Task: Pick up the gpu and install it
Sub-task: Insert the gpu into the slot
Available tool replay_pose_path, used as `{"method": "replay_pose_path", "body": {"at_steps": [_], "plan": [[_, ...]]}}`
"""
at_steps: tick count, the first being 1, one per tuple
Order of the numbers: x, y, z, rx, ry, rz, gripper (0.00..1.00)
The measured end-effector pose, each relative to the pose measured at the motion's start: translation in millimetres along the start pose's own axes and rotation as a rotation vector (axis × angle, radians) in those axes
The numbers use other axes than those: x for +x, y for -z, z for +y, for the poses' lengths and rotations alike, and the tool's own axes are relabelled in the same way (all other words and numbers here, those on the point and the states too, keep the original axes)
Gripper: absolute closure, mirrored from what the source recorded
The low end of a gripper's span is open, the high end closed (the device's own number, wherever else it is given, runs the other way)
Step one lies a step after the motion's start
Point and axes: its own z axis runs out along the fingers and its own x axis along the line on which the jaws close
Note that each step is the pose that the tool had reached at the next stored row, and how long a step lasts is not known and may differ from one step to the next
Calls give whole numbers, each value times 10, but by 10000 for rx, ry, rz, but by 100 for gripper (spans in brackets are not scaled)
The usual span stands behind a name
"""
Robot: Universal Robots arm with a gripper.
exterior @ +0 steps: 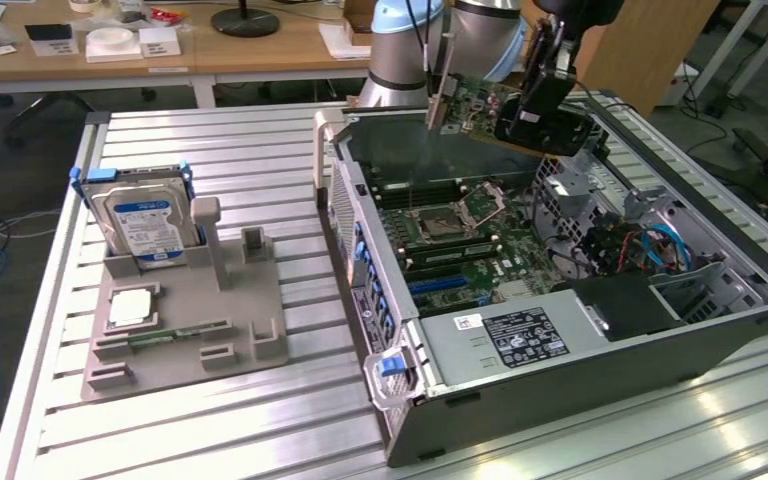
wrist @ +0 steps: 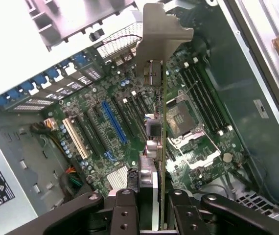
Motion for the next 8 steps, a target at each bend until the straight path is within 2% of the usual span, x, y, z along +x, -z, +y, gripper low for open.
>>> {"method": "replay_pose_path", "body": {"at_steps": [8], "plan": [[0, 0, 0, -5, 1147, 51, 72]]}}
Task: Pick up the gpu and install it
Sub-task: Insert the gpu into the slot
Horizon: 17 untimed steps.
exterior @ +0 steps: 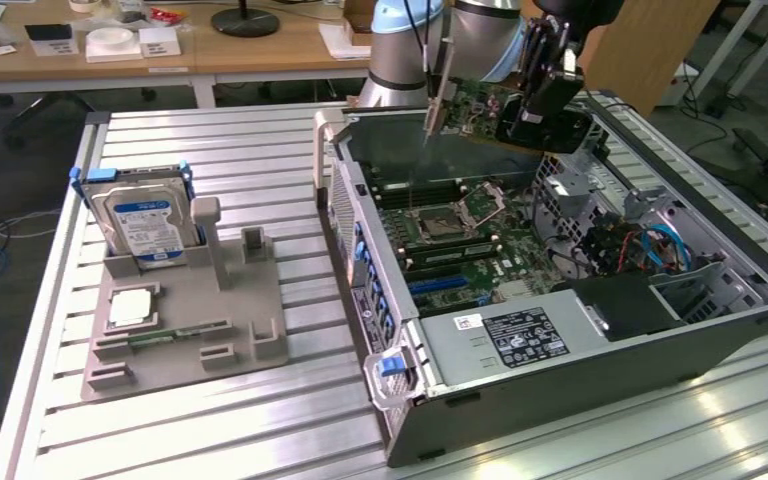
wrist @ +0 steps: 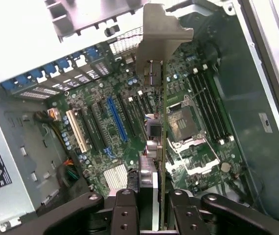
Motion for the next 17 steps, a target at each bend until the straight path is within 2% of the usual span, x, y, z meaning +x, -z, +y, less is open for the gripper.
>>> {"method": "replay_pose_path", "body": {"at_steps": [17], "plan": [[0, -1, 0, -10, 2350, 103, 72]]}}
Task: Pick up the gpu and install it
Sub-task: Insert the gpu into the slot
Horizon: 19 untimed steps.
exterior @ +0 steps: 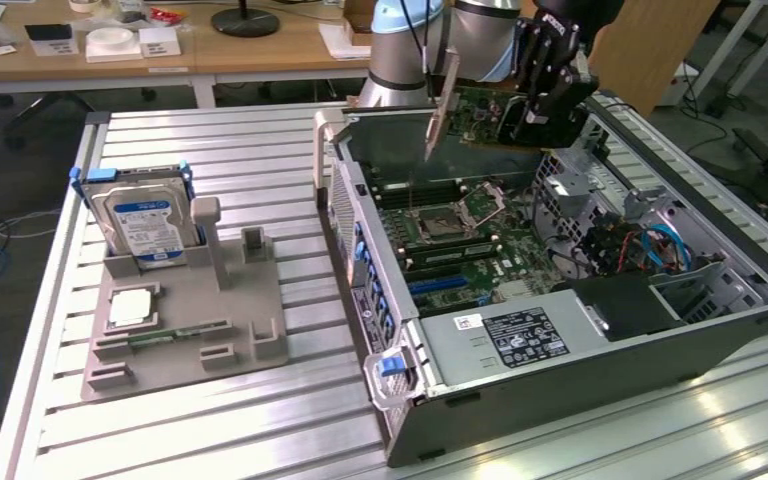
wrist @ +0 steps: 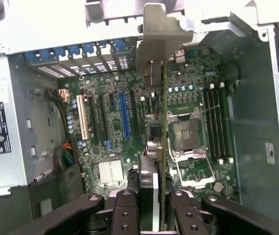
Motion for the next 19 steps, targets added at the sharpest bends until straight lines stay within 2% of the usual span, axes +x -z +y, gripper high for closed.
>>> {"method": "replay_pose_path", "body": {"at_steps": [8, 10, 13, 16, 17, 19], "plan": [[0, -2, 0, -5, 1105, 48, 72], [0, -9, 1, 24, 1158, 46, 72], [1, -27, 3, 199, 1168, 34, 72], [4, -46, 22, 439, 1168, 16, 72], [4, -50, 25, 490, 1169, 11, 72], [4, -50, 25, 503, 1170, 11, 72]]}}
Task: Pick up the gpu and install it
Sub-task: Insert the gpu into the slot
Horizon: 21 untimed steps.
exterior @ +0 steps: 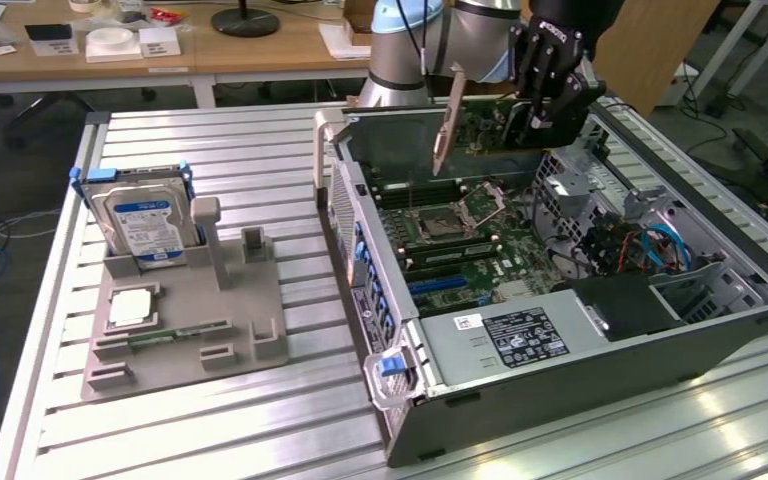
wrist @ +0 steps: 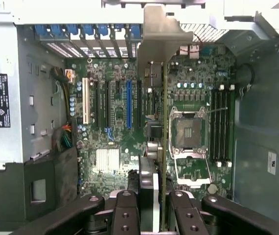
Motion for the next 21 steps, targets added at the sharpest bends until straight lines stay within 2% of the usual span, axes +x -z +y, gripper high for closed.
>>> {"method": "replay_pose_path", "body": {"at_steps": [8, 17, 21], "plan": [[0, -12, 2, 5, 0, -4, 72], [16, -166, 4, 3, 0, -3, 72], [17, -216, 4, -29, 1, 1, 72]]}}
